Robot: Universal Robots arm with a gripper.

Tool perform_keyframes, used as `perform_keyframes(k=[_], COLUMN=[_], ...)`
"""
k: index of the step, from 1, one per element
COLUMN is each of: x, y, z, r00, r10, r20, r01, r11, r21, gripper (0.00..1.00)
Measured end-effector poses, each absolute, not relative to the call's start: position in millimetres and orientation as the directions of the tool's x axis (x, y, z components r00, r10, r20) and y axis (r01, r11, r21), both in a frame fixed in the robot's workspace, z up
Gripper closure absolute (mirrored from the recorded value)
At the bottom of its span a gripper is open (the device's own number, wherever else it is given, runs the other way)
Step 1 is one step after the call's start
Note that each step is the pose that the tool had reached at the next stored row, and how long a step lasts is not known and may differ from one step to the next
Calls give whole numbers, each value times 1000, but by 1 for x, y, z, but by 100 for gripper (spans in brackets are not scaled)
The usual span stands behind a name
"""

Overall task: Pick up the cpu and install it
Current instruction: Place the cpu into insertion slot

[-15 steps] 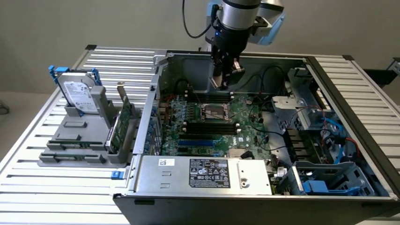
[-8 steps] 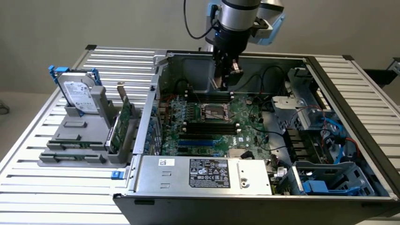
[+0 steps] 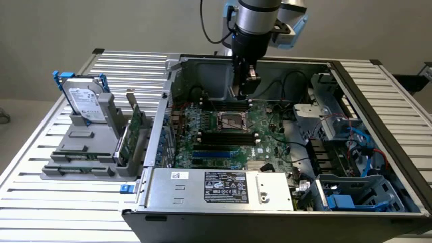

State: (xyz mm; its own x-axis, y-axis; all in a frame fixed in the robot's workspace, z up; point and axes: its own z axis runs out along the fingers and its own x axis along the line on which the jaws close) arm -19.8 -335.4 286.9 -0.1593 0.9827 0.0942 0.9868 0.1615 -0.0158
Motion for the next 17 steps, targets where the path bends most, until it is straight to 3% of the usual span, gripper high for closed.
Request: perform_keyframes(k=[17], x=[-31], y=[-335], z=[272], r00=[-2], r10=[996], r20=[92], r01=[1000], r11=[3], r21=[-16], gripper=[45])
